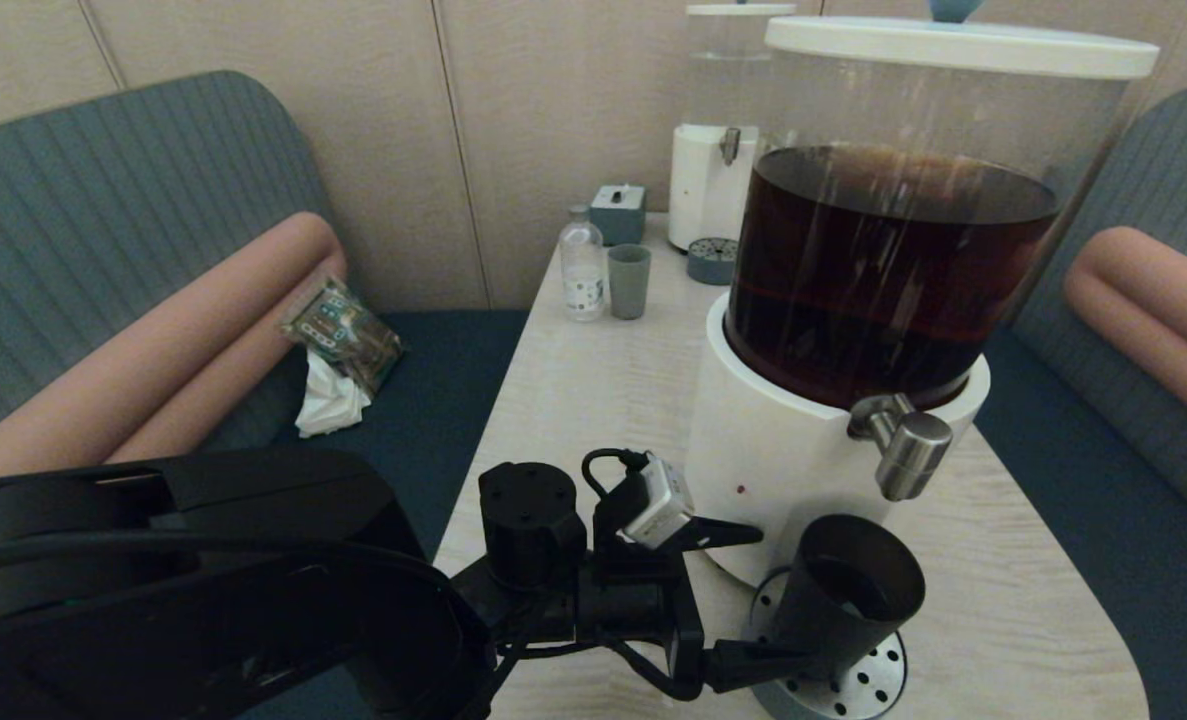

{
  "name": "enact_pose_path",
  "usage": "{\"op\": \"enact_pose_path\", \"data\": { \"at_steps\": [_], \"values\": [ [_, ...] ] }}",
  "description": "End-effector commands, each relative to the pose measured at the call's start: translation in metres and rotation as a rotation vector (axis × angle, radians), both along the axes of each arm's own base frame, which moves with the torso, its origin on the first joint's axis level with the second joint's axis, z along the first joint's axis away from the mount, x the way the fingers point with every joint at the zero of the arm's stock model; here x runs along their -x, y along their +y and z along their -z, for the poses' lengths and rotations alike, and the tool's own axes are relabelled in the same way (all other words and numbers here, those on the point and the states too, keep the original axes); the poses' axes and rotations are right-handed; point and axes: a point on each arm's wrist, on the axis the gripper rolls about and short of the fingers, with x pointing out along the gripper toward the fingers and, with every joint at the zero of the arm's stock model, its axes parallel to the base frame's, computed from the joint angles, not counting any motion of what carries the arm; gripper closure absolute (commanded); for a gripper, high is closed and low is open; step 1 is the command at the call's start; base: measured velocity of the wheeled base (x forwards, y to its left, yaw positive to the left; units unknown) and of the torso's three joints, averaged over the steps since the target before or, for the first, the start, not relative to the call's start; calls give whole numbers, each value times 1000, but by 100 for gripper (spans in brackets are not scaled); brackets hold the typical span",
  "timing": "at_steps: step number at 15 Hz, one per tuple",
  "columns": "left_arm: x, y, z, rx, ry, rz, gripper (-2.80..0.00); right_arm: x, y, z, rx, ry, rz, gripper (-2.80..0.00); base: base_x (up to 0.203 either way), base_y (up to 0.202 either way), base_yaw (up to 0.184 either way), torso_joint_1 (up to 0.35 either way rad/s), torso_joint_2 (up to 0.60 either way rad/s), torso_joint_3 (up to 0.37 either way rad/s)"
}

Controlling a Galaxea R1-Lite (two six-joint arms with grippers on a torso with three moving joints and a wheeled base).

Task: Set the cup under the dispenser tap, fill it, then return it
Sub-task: Place the cup next to the water dispenser

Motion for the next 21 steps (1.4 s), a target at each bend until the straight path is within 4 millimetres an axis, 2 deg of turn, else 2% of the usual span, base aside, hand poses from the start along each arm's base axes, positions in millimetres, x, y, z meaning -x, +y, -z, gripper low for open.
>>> {"op": "enact_pose_path", "data": {
  "at_steps": [1, 21],
  "values": [
    [1, -2, 0, 6, -6, 11, -280, 0, 0, 0, 1, -1, 0, 0, 0, 0, 0, 0, 0, 0],
    [4, -44, -1, -1, -39, 86, -280, 0, 0, 0, 1, -1, 0, 0, 0, 0, 0, 0, 0, 0]
  ]
}}
